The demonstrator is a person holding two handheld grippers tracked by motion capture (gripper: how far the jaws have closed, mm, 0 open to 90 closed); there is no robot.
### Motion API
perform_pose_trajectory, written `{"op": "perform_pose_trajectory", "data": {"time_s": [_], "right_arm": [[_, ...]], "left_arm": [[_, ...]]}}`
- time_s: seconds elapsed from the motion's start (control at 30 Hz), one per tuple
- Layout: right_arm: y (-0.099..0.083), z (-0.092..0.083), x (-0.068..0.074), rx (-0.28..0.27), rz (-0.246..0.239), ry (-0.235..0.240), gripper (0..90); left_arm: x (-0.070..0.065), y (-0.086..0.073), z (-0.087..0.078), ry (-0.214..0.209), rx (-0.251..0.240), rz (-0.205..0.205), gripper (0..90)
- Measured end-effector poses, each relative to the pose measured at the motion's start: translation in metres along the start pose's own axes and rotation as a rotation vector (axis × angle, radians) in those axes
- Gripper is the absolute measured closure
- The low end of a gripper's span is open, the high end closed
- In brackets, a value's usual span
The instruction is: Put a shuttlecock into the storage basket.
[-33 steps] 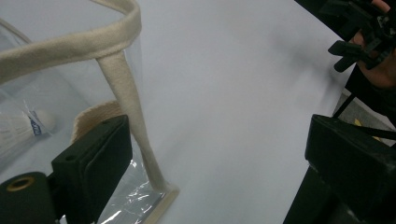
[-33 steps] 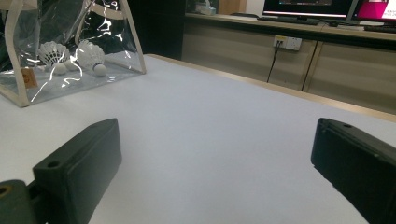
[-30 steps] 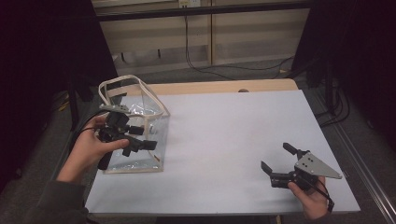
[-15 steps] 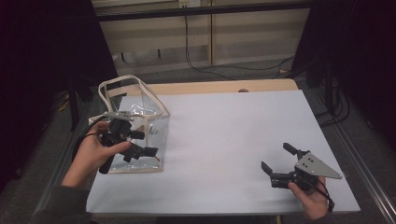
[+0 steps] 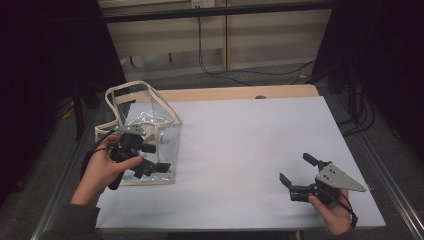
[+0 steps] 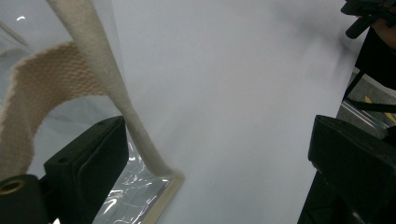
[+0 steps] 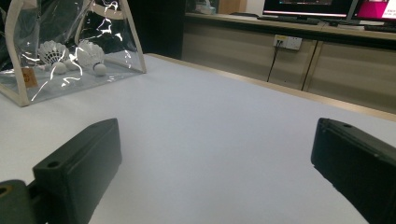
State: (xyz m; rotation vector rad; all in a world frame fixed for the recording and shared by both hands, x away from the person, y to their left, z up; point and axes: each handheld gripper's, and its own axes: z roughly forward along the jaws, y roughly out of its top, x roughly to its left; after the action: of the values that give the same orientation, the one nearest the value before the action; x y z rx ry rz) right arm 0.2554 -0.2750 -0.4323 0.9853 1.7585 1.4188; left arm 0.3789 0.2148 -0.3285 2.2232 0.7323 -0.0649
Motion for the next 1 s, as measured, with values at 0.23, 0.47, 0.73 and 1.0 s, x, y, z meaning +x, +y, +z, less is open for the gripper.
{"op": "perform_pose_trajectory", "data": {"time_s": [0.23, 0.47, 0.73, 1.0], "right_arm": [[0.0, 0.0, 0.0, 0.001, 0.0, -0.001, 1.7], [0.0, -0.001, 0.0, 0.0, 0.0, -0.001, 1.7], [0.0, 0.0, 0.0, -0.001, 0.0, -0.001, 1.6], [0.0, -0.001, 0.0, -0.001, 0.0, 0.0, 1.7]], "left_arm": [[0.0, -0.004, 0.002, 0.002, 0.003, 0.004, 5.0], [0.0, -0.006, 0.004, 0.006, 0.009, 0.018, 4.9], [0.0, -0.011, 0.005, 0.008, 0.005, 0.023, 5.4], [0.002, -0.019, 0.005, 0.006, -0.017, 0.024, 5.7]]}}
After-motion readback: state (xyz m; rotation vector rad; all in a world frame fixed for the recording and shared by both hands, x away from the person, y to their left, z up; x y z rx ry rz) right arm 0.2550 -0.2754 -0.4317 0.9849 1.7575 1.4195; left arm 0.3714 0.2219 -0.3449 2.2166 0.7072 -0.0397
